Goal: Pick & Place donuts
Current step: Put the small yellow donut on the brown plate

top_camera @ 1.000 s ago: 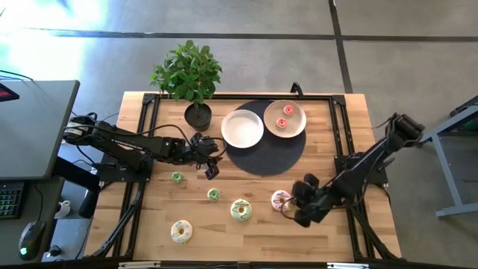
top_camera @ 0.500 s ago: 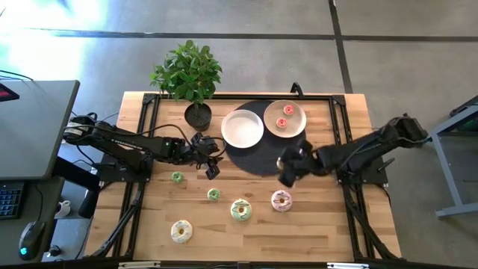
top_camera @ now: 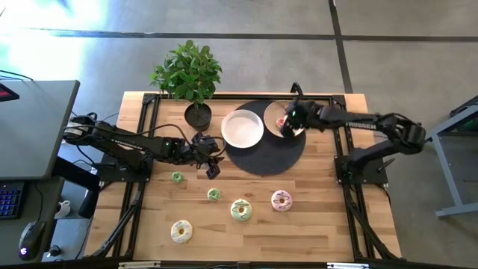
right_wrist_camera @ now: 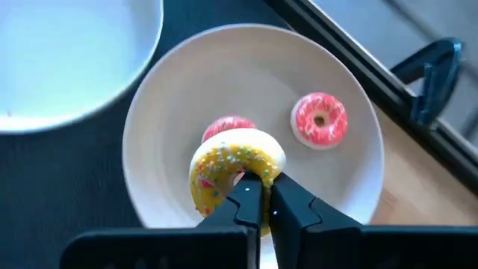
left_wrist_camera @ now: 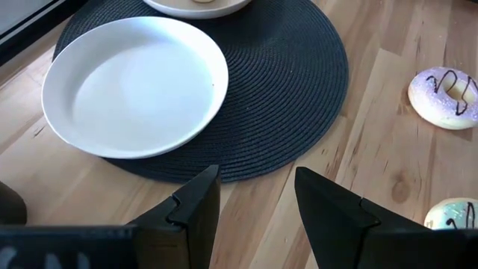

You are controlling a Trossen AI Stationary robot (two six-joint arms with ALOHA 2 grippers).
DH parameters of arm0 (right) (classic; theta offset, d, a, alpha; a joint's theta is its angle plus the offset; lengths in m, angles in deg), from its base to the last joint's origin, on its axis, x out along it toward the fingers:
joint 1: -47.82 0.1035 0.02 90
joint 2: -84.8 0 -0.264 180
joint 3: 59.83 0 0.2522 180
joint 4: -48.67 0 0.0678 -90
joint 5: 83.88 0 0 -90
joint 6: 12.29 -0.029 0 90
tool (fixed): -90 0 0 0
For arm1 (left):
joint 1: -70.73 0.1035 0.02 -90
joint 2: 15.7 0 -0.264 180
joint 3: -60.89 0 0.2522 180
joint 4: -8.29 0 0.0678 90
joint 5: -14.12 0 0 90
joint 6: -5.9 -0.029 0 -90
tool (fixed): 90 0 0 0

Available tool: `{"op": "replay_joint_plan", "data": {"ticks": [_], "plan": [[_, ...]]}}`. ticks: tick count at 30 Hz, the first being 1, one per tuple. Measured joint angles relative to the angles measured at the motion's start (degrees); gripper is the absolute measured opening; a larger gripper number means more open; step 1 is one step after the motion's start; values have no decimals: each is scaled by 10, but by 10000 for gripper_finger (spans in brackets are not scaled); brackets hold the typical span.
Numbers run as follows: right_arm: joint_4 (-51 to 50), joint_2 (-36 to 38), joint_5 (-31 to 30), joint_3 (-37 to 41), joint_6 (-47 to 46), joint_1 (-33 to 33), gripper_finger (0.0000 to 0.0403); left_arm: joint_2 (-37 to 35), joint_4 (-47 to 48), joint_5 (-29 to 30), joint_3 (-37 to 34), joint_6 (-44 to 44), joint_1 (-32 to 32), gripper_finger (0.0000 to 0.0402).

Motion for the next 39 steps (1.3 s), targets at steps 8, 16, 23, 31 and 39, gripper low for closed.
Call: {"op": "replay_joint_plan", "data": {"ticks": [8,16,23,31,39], "plan": [[-23,0,116,0,9,-143,5,0,1,0,0,0,0,170],[65,-1,161,55,-11,-150,16,0,1,0,0,0,0,170],[166,-1,163,127,-34,-149,10,0,1,0,0,0,0,170],[212,-1,160,183,-7,-149,29,0,1,0,0,0,0,170],[258,-1,137,199,25,-151,64,0,1,0,0,0,0,170]]}}
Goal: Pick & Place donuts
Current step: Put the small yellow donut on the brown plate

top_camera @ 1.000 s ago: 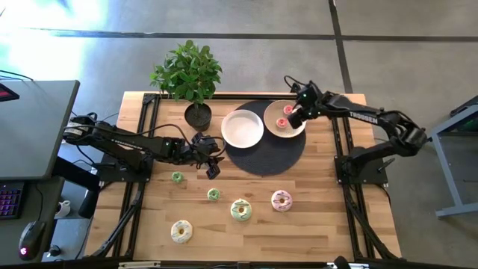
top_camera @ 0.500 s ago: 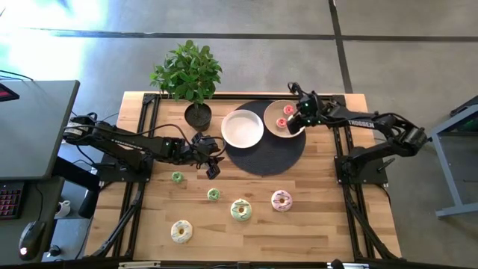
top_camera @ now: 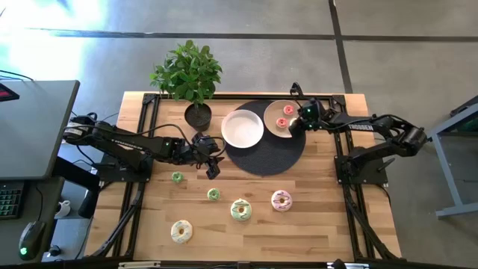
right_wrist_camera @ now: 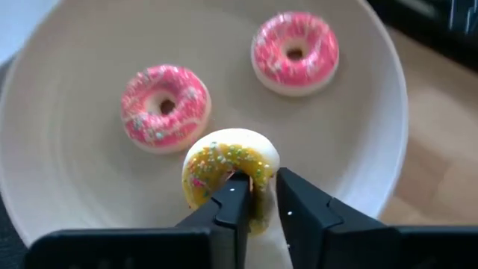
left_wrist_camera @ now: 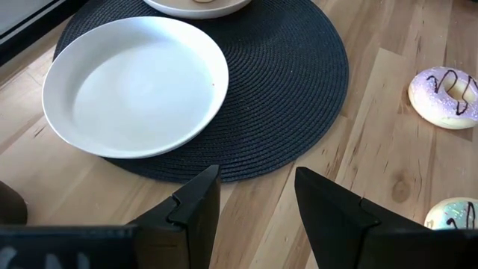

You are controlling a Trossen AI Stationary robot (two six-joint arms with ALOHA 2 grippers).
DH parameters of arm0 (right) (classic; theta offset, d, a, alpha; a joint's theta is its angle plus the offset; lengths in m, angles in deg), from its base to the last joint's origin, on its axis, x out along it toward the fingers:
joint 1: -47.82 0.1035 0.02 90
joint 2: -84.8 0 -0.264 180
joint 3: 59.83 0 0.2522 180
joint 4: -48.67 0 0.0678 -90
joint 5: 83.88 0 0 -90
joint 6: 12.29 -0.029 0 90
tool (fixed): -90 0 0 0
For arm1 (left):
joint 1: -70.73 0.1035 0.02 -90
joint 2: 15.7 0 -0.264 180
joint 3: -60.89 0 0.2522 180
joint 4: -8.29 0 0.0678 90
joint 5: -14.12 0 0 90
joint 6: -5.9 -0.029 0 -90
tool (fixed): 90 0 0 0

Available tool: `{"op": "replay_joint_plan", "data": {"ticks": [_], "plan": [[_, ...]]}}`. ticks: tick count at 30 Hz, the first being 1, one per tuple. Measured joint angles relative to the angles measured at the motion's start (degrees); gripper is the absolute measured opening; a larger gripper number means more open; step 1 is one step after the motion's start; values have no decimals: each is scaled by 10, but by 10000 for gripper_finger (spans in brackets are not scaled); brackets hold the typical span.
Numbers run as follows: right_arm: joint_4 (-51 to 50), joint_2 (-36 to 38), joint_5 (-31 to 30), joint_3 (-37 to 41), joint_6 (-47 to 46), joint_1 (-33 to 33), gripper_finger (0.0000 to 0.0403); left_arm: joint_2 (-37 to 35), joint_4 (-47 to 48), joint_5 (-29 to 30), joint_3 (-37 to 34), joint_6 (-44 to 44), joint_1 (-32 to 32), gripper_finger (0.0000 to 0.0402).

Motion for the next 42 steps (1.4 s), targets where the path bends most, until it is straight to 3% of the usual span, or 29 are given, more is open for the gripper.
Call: {"op": "replay_joint_plan", "data": {"ticks": [13,18,22,29,36,42], "plan": [[25,0,13,-21,10,0,141,0,-13,5,0,-8,0,170],[24,0,8,-21,-5,0,149,4,-121,77,1,-98,8,170],[26,0,8,-21,-5,0,150,14,-174,93,-1,-103,7,170],[28,0,14,-21,-5,0,150,12,-414,139,1,-221,25,170],[25,0,22,-21,-5,0,150,6,-414,130,10,-168,47,170],[27,0,22,-21,-5,0,151,141,-383,6,42,-72,125,170]]}}
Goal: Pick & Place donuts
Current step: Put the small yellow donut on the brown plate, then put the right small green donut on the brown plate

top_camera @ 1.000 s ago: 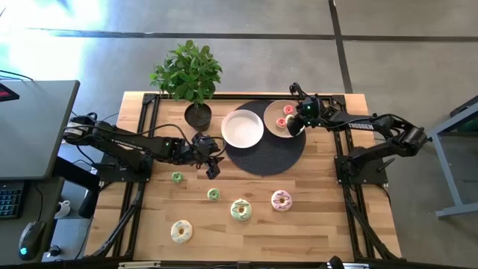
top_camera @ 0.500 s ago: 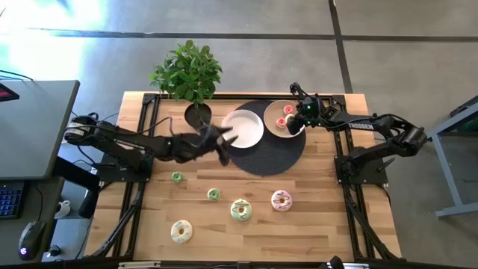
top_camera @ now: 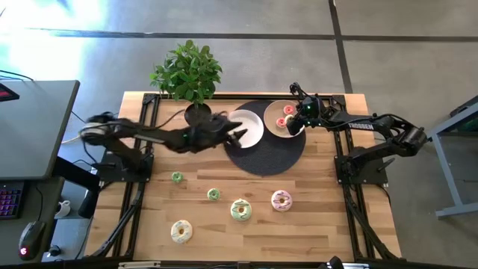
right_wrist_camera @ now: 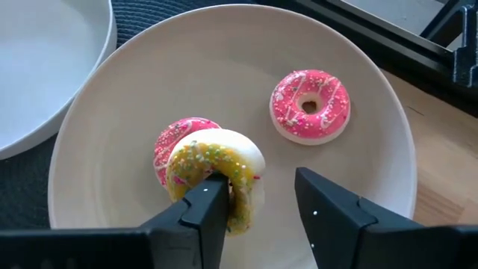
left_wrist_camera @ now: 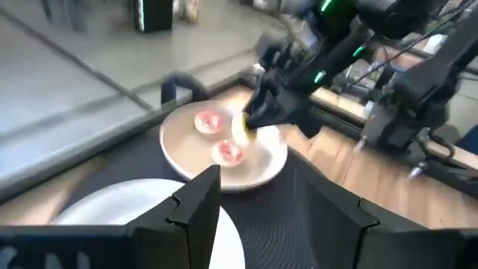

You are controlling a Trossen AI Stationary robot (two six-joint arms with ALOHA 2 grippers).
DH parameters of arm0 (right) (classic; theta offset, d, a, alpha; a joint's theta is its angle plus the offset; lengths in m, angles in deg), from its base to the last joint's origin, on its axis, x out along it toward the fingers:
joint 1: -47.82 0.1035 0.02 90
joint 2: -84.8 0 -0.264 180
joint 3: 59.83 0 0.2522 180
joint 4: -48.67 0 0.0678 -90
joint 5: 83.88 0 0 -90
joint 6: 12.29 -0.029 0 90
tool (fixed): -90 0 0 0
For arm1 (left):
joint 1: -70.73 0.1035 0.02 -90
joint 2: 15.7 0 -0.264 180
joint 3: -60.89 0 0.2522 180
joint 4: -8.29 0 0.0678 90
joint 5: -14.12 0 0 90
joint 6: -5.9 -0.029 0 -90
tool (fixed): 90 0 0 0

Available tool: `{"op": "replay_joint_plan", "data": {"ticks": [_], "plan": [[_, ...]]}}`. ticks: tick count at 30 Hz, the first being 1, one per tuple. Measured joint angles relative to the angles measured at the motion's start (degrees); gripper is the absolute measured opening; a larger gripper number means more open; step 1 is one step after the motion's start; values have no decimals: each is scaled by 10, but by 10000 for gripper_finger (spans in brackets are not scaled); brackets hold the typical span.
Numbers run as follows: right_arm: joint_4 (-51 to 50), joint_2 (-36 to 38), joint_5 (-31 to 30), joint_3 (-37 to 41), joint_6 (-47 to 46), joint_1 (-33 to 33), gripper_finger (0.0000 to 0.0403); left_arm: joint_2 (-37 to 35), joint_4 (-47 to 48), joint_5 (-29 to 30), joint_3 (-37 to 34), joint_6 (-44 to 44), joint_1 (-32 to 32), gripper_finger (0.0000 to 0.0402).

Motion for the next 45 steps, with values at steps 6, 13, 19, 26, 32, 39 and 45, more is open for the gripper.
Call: {"op": "replay_joint_plan", "data": {"ticks": [6,13,19,26,32,39,45], "plan": [[1,0,1,0,0,0,149,143,2,-170,97,27,66,170],[3,0,33,0,-1,0,149,288,80,-200,287,-46,74,170],[6,0,91,0,-1,0,145,390,242,-197,475,-82,74,170],[18,0,130,0,3,0,146,458,310,-178,600,-92,74,170],[21,1,150,0,14,0,142,458,361,-157,616,-92,75,170],[16,31,195,0,15,0,142,459,394,-120,614,-92,75,170],[13,50,135,0,15,0,142,459,398,-125,614,-91,81,170]]}}
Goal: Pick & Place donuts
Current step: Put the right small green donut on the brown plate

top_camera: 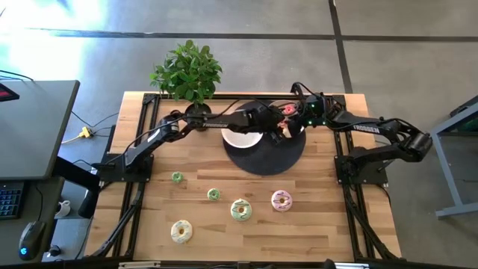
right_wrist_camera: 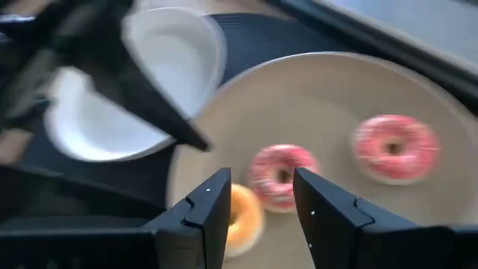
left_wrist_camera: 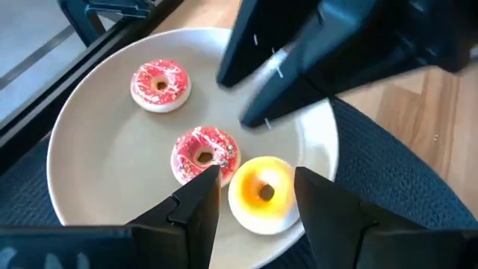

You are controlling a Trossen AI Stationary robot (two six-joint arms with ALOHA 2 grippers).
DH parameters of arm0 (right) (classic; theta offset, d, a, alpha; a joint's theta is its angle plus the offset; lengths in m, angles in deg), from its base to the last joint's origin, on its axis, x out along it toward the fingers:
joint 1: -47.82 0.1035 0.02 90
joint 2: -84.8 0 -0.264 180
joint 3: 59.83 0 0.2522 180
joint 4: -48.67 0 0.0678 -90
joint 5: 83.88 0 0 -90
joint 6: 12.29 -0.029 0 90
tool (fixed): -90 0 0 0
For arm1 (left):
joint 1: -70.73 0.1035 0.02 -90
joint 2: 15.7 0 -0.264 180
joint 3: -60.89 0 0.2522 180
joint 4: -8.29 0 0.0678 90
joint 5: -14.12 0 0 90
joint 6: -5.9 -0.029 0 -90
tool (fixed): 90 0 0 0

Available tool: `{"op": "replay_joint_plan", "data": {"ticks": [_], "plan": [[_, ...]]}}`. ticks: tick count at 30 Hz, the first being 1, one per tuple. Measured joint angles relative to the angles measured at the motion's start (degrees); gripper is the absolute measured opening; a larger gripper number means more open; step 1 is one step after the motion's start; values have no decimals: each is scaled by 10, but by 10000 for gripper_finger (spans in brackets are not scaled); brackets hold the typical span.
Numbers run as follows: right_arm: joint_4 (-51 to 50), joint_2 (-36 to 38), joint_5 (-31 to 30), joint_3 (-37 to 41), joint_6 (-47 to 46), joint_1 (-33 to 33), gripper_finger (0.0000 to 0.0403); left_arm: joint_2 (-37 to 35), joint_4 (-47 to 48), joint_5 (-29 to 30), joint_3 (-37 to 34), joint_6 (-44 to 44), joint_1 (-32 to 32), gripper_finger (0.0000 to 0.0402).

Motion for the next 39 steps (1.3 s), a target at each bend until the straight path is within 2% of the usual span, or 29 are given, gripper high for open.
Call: {"op": "replay_joint_plan", "data": {"ticks": [3,5,12,20,23,28,33,39], "plan": [[-8,0,-46,0,0,0,142,0,6,-13,0,10,0,170],[-12,0,-54,0,2,0,142,0,8,-22,0,13,0,170],[-13,0,-44,0,19,0,142,-43,106,-56,18,43,0,170],[-12,7,-29,0,19,9,142,-130,272,-55,17,39,-1,170],[-11,23,-28,0,19,19,142,-172,303,-31,8,36,-10,170],[-11,64,-3,0,19,51,142,-235,364,38,-29,38,-42,170],[9,102,6,0,15,103,142,-321,396,58,-90,60,-72,170],[69,117,13,0,-1,175,142,-434,403,90,-208,109,-99,170]]}}
